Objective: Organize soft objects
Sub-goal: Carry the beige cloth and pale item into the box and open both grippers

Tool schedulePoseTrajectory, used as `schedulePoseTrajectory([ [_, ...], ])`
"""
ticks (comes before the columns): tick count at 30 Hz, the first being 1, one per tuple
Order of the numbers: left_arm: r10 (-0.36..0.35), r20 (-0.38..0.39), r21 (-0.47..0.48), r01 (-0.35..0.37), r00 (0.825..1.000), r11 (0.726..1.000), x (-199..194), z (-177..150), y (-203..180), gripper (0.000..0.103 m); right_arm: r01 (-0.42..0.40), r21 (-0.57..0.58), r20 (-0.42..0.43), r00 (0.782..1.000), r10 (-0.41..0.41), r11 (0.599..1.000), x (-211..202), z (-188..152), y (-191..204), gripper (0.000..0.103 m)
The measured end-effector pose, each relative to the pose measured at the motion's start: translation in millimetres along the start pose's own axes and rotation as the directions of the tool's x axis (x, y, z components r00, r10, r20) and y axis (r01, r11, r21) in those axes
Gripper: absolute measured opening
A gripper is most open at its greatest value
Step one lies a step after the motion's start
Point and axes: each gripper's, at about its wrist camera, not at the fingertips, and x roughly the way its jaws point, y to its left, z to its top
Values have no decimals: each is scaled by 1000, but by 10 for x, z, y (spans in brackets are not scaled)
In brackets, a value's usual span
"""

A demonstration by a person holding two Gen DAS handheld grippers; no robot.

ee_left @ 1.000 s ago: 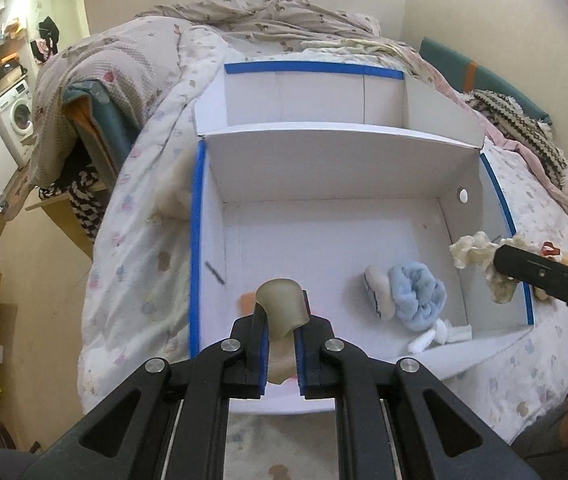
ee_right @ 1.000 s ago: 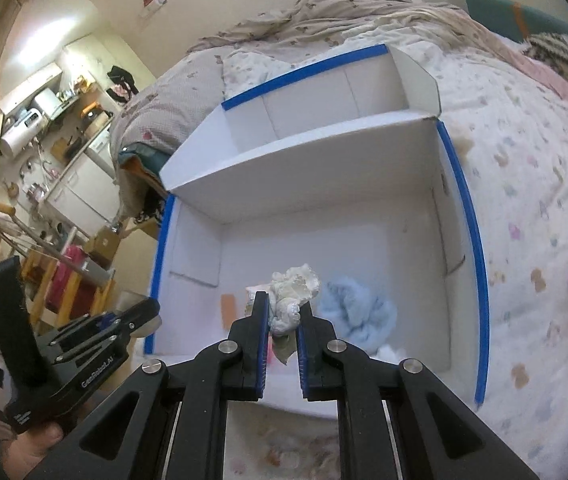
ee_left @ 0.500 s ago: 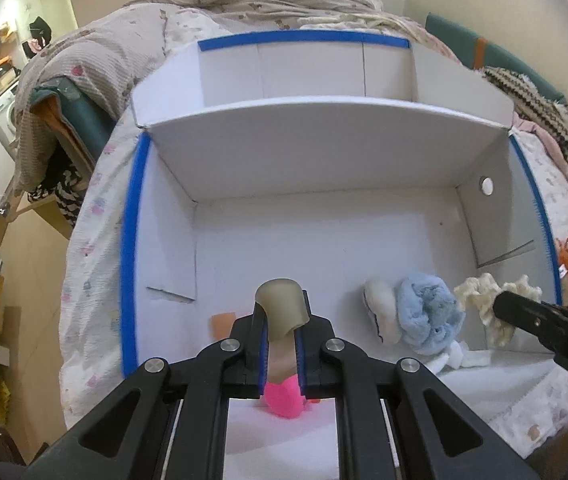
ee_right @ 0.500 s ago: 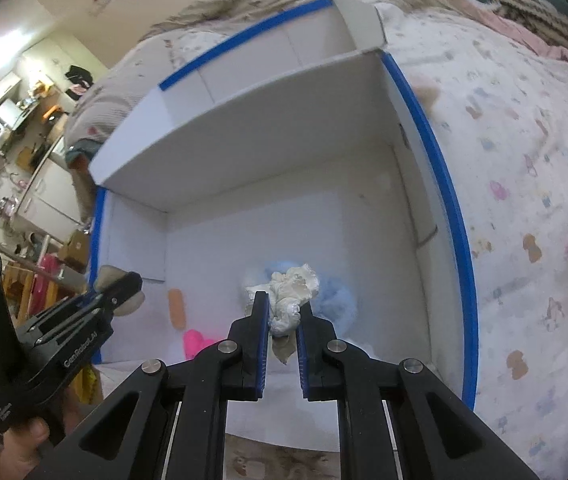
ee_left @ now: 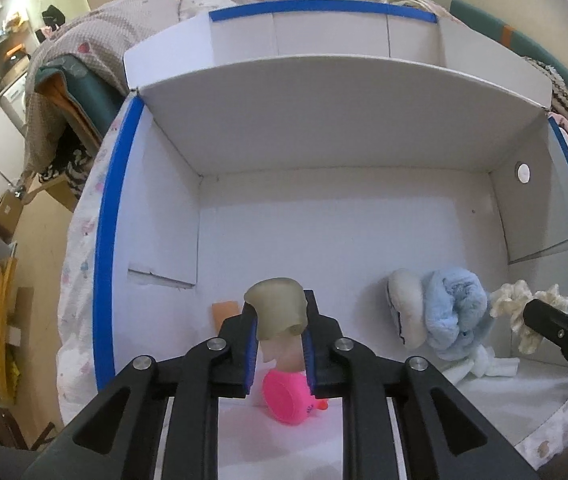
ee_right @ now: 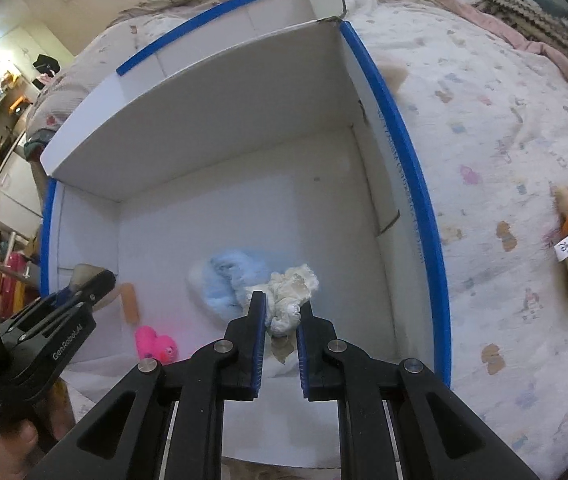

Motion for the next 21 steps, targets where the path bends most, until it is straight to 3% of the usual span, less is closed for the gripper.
schedulePoseTrajectory([
  [3,2,-7,-5,-3,1000,1000,4,-8,13,27,-1,-3,11,1000,1,1000,-27,0,24,19],
  [8,19,-8,-5,-19,1000,1000,-18,-19,41,33,19,-23,53,998,-18,1000,-116,9,57,23],
  [10,28,-10,-15,-29,1000,999,-30,-21,68,41,33,-25,58,998,-31,999,-120,20,47,30],
  [11,32,-7,-17,-32,999,999,-43,-20,76,47,27,-17,55,998,-26,999,-116,20,36,40],
  [12,34,-1,-18,-34,999,999,-62,-21,85,53,15,-5,55,998,-15,1000,-119,21,17,62],
  [13,38,5,-18,-38,999,999,-83,-20,93,56,8,5,59,998,-9,1000,-126,24,6,69],
  [15,43,14,-21,-43,999,999,-126,-15,120,66,-4,15,82,997,3,1000,-160,29,-11,72],
  [21,28,13,-24,-28,1000,999,-204,-15,169,67,-53,18,96,994,51,998,-196,28,11,76],
])
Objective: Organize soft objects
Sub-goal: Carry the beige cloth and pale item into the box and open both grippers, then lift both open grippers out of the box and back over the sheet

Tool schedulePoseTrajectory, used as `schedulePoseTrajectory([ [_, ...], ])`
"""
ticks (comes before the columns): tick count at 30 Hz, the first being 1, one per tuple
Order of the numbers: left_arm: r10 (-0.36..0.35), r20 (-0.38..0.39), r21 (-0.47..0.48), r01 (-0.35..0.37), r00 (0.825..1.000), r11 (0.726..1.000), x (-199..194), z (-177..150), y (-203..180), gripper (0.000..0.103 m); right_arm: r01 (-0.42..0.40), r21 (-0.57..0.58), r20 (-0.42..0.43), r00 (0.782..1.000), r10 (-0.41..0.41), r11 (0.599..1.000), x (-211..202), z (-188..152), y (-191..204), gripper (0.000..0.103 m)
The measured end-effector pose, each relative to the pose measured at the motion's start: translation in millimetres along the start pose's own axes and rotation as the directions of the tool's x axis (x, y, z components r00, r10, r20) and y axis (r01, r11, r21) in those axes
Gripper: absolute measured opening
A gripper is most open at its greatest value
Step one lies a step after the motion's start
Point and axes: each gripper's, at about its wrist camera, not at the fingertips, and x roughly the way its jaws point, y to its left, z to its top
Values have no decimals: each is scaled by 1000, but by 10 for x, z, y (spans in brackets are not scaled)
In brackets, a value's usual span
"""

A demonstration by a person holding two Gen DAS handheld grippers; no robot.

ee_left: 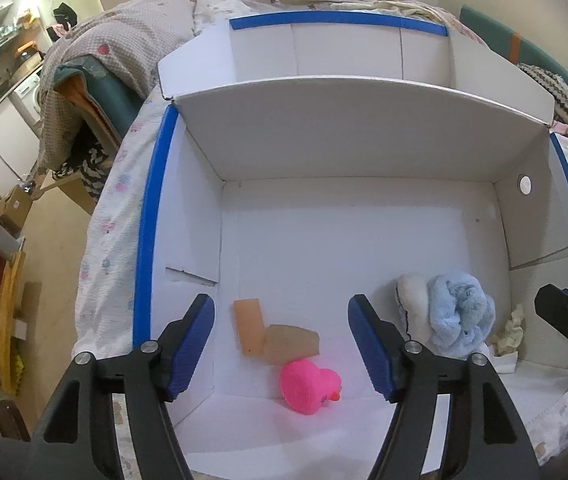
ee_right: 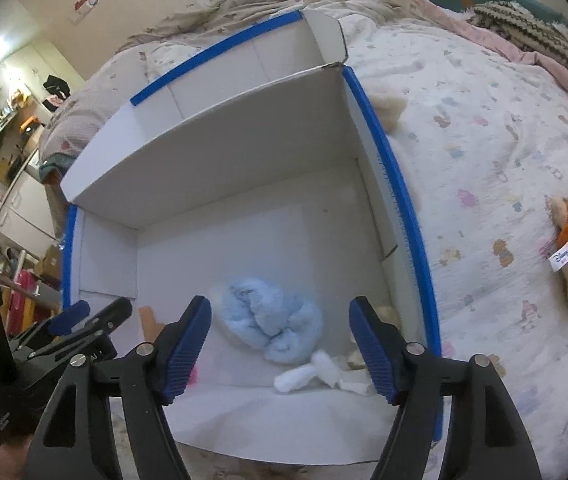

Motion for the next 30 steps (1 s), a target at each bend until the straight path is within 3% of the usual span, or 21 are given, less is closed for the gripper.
schedulePoseTrajectory([
  [15,-6,20,8,5,1000,1000,-249,-78,106,67,34,-19,10,999,-34,999,-23,-89,-9,76],
  [24,-14,57,-5,15,998,1000,-503,-216,344,67,-1,-10,32,999,2,1000,-219,-175,-49,76],
  [30,-25,100,5,24,995,1000,-733,-490,521,67,-34,-2,35,999,34,999,-418,-379,-22,76],
])
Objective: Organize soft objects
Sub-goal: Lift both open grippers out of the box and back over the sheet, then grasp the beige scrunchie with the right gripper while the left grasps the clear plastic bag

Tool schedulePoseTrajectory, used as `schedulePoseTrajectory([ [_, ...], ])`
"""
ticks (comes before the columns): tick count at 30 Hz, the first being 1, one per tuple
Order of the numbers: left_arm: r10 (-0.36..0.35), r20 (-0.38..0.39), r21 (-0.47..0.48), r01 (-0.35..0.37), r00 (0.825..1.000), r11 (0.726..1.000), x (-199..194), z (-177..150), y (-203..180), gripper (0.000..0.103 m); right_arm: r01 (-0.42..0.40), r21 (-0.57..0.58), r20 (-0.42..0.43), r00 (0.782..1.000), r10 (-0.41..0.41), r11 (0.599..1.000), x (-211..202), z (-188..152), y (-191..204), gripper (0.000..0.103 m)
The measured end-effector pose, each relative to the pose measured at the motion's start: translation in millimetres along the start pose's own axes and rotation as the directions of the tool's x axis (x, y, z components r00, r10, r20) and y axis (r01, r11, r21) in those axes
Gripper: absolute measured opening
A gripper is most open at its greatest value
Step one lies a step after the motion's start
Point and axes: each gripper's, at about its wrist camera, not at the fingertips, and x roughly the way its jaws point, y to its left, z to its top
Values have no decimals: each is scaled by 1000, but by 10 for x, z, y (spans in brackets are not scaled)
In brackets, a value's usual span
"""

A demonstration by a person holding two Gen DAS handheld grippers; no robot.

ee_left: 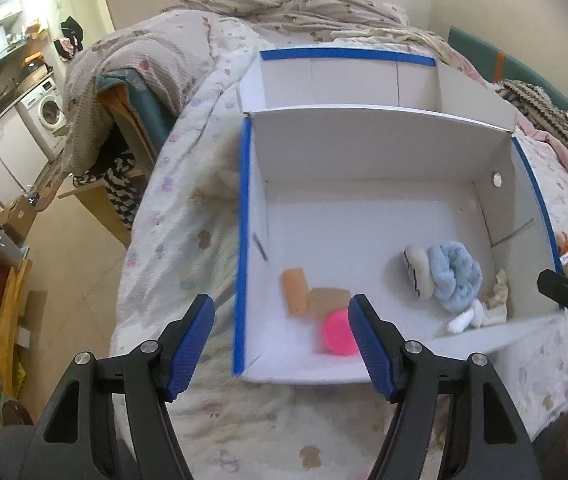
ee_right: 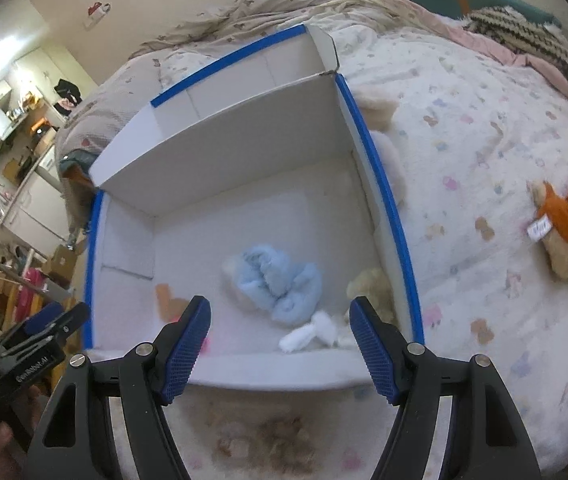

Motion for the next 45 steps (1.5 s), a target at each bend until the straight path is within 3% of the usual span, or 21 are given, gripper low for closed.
schedulePoseTrajectory([
  [8,-13,12,-65,14,1000,998,-117,-469,201,67,-37,34,-45,998,38,999,-175,-393,12,76],
  [12,-20,-12,-51,19,1000,999,-8,-628,184,67,-22,51,-103,994,27,998,-102,-551,8,76],
  [15,19,-32,-18,-19,999,1000,91,-724,164,67,31,63,-132,991,-23,997,-56,-647,-35,76],
  [19,-8,-73,-36,6,997,999,165,-770,182,67,25,116,-215,977,0,993,110,-744,-107,76],
  [23,-16,-82,-49,12,996,999,190,-771,183,67,37,123,-326,945,6,992,368,-847,-115,74],
  [26,-15,-86,-48,11,996,999,202,-772,177,67,68,125,-401,916,-12,990,583,-930,-142,61],
  [29,-26,-98,-54,20,995,998,235,-768,170,67,75,100,-489,872,-16,992,809,-1039,-114,60],
  [32,-25,-107,-49,20,994,999,261,-783,159,67,76,28,-518,854,-50,997,910,-1078,17,60],
  [34,-23,-112,-43,18,993,999,277,-801,147,67,91,-39,-517,850,-98,995,948,-1121,100,47],
  [35,-23,-116,-39,18,993,999,283,-812,144,67,104,-83,-515,847,-132,991,970,-1135,137,23],
  [36,-23,-119,-38,18,993,999,290,-816,141,67,117,-114,-516,842,-159,987,989,-1144,157,20],
  [39,-19,-123,-32,15,992,999,299,-825,127,67,123,-122,-484,859,-167,985,922,-1115,180,18],
  [45,-28,-160,-36,22,987,999,365,-854,73,67,122,0,-331,937,-115,993,539,-929,73,18],
])
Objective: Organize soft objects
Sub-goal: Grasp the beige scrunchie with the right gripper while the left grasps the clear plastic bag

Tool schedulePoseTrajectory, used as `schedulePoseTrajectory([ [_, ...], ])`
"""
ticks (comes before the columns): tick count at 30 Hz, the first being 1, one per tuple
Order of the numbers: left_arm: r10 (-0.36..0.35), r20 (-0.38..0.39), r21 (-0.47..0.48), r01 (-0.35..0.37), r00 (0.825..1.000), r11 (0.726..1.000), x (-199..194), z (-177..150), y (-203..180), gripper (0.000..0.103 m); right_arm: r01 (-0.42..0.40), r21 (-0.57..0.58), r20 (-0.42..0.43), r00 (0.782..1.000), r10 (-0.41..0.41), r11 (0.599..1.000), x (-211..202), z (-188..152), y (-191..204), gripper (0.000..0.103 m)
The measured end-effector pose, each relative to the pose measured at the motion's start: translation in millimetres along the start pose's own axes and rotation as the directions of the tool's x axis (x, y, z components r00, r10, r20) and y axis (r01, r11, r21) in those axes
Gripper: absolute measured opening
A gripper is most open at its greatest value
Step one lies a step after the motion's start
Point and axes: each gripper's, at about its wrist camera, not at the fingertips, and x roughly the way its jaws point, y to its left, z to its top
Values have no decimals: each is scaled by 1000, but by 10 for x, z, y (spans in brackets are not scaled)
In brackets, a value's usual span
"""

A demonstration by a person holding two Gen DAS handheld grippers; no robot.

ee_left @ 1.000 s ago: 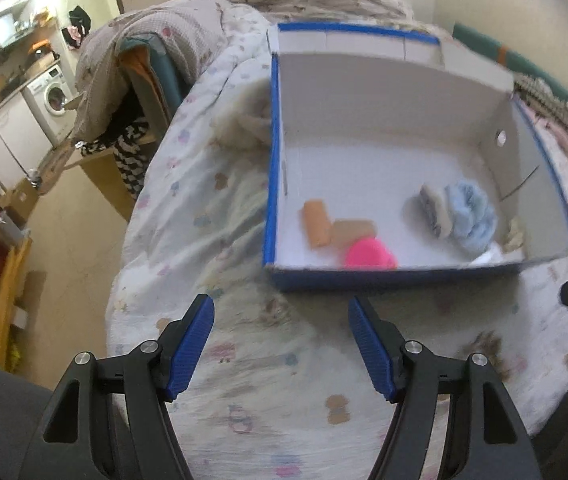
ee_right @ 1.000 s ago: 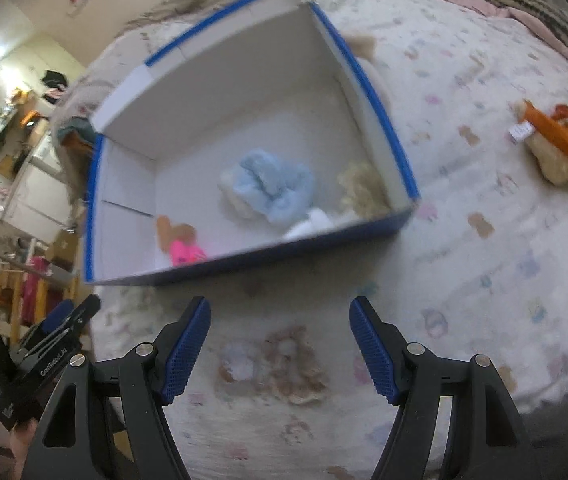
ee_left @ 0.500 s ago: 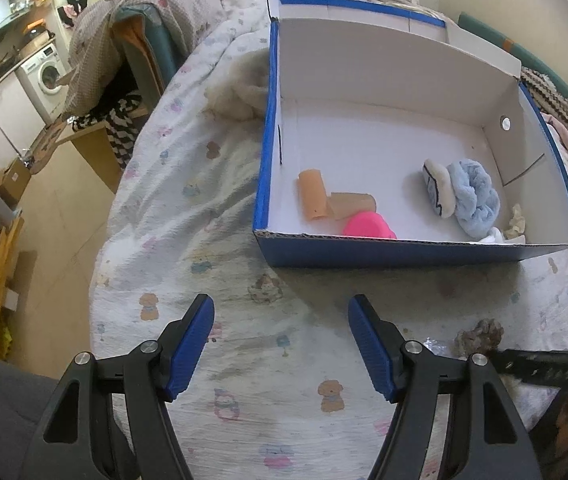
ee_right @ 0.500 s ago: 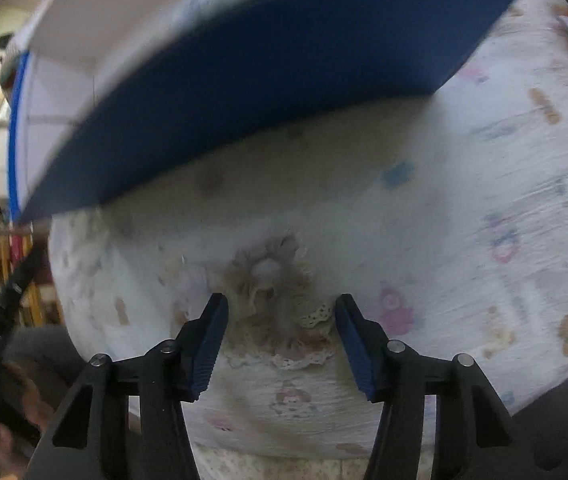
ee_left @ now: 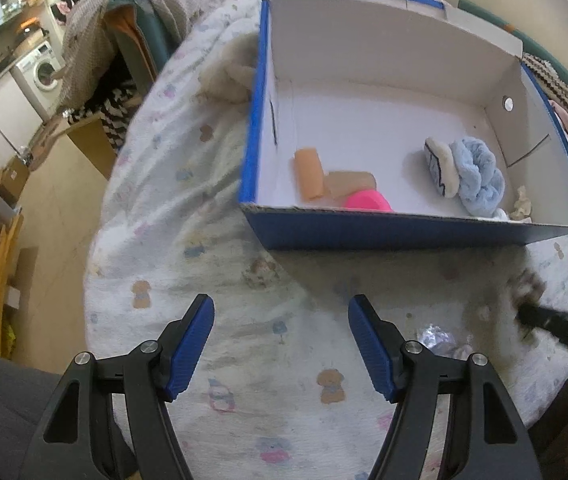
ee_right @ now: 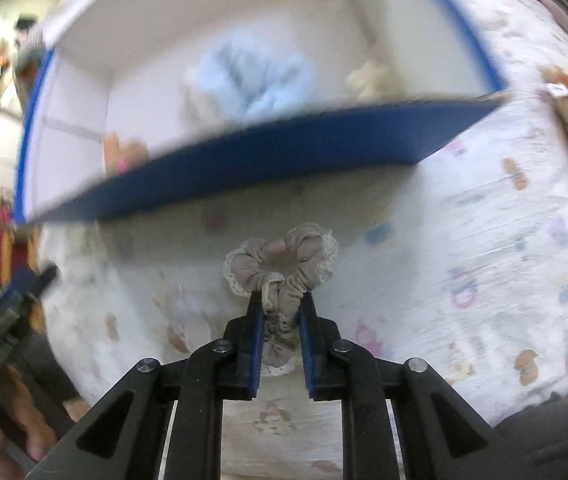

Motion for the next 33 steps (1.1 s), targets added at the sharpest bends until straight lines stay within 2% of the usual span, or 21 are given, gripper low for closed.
schedulePoseTrajectory([
  [5,-53,-105,13,55,993,998,183,-25,-299,67,-49,100,68,997,43,994,-185,53,-188,18],
  [8,-133,-182,-38,129,974,991,285,-84,-510,67,-72,126,78,995,62,990,-277,146,-318,18],
  [10,-164,-214,-34,160,963,986,324,-137,-713,67,-79,128,80,994,69,989,-296,154,-345,18],
  [15,-148,-236,37,161,960,986,405,-231,-1082,67,-91,148,82,993,79,985,-315,111,-437,18],
  [18,-128,-275,50,147,953,988,525,-277,-1162,67,-95,167,90,993,81,981,-345,110,-483,18],
  [22,-79,-282,106,113,956,988,608,-315,-1260,67,-97,166,94,992,82,981,-333,95,-468,18],
  [26,-69,-286,117,107,956,987,662,-356,-1288,66,-99,165,88,993,85,981,-318,89,-457,18],
  [27,-59,-280,125,98,958,987,661,-368,-1280,53,-96,161,85,993,83,982,-314,93,-450,18],
  [28,-29,-269,134,68,963,989,648,-392,-1253,48,-92,156,83,993,80,983,-307,95,-435,18],
  [30,-36,-267,125,72,963,990,636,-410,-1204,36,-91,147,78,994,80,985,-294,95,-407,18],
  [33,-32,-264,133,69,964,989,640,-419,-1127,36,-96,133,70,994,88,986,-278,95,-374,18],
])
